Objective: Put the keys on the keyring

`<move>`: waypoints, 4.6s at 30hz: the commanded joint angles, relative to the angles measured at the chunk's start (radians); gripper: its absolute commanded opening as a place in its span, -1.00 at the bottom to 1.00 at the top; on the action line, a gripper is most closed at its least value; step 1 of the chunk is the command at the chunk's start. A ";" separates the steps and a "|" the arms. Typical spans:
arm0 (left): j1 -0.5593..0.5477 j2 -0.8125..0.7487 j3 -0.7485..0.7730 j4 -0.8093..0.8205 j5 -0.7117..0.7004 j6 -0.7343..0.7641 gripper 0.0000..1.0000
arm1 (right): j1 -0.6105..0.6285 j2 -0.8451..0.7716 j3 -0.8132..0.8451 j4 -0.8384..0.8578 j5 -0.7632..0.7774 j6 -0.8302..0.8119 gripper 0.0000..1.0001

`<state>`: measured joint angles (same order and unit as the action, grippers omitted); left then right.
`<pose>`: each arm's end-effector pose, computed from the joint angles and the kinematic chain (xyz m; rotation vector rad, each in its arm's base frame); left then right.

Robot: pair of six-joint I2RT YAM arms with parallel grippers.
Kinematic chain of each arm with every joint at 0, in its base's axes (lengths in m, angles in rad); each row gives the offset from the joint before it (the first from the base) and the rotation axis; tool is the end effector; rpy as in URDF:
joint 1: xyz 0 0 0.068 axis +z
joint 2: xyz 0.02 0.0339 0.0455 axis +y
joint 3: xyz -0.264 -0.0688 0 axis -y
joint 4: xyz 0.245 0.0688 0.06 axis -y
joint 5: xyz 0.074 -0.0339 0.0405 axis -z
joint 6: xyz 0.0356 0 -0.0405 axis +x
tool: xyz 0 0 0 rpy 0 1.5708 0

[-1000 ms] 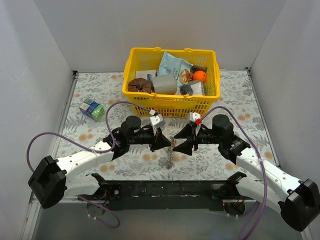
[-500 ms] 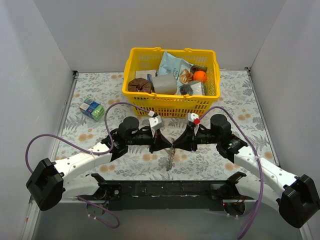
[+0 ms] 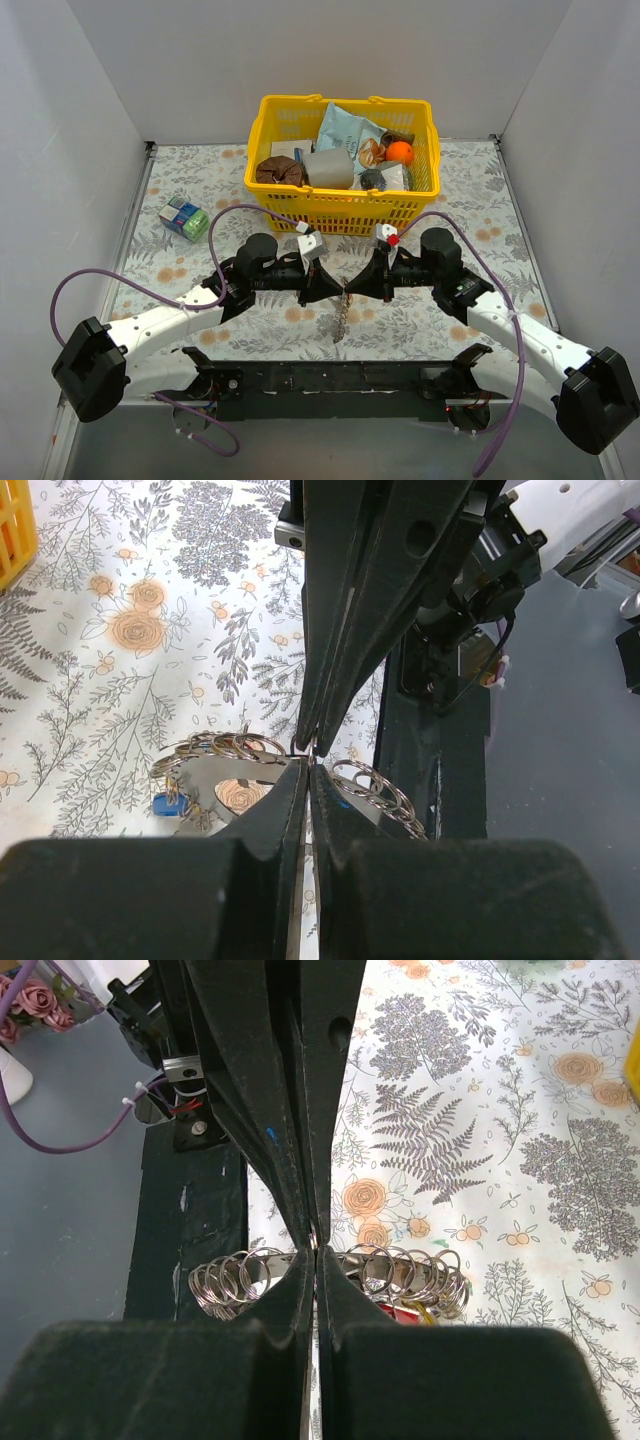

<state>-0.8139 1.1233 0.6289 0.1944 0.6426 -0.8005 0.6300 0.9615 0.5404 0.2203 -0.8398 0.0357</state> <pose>0.1547 -0.1948 0.2578 0.5365 2.1245 -1.6233 0.1564 0.1468 0.2651 -1.1253 1.4899 1.2084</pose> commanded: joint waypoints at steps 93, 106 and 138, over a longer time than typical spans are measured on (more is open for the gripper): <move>-0.027 0.420 0.163 0.072 0.221 0.081 -1.00 | 0.040 -0.049 0.018 -0.342 0.292 0.010 -0.97; -0.027 0.329 -0.003 0.457 0.161 -0.123 -1.00 | 0.039 -0.239 -0.082 -0.192 0.395 0.133 0.36; -0.027 0.294 -0.089 0.651 0.129 -0.221 -1.00 | 0.036 -0.329 -0.161 -0.157 0.370 0.167 -0.13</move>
<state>-0.8352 1.4750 0.5411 0.8173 0.7731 -1.0332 0.6651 0.6678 0.3771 0.0498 -0.4931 0.2070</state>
